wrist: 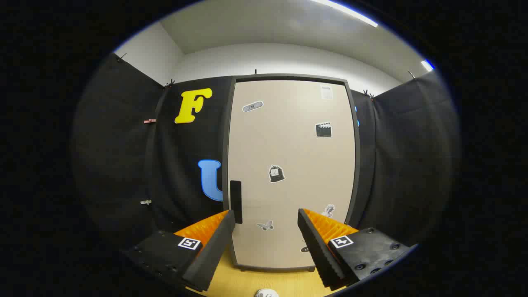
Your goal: Open the shoe cabinet door, grab the shoes and put them into the shoe cabinet, then close the shoe cabinet door.
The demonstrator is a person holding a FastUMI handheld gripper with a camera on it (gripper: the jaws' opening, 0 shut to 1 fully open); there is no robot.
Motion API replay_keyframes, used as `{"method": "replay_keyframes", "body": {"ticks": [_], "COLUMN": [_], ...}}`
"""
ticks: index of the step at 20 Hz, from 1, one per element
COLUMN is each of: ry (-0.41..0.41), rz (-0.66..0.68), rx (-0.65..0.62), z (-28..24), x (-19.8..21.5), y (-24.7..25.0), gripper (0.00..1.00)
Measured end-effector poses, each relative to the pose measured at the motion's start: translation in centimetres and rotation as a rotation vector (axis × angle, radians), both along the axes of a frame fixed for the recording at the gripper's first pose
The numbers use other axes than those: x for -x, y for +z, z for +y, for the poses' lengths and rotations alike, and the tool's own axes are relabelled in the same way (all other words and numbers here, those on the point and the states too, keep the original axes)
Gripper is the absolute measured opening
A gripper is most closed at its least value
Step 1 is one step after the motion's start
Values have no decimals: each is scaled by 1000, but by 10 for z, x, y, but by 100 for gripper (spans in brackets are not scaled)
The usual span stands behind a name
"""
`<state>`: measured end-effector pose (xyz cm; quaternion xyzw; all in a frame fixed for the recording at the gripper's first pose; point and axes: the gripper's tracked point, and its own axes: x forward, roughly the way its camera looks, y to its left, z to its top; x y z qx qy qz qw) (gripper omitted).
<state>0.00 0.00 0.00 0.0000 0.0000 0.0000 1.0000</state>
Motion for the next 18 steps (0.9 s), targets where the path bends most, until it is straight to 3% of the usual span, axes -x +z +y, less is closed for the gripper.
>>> {"method": "replay_keyframes", "body": {"ticks": [18], "ry": [29], "rz": [5], "rx": [-9], "z": [-2], "x": [13], "y": [1], "gripper": [97]}}
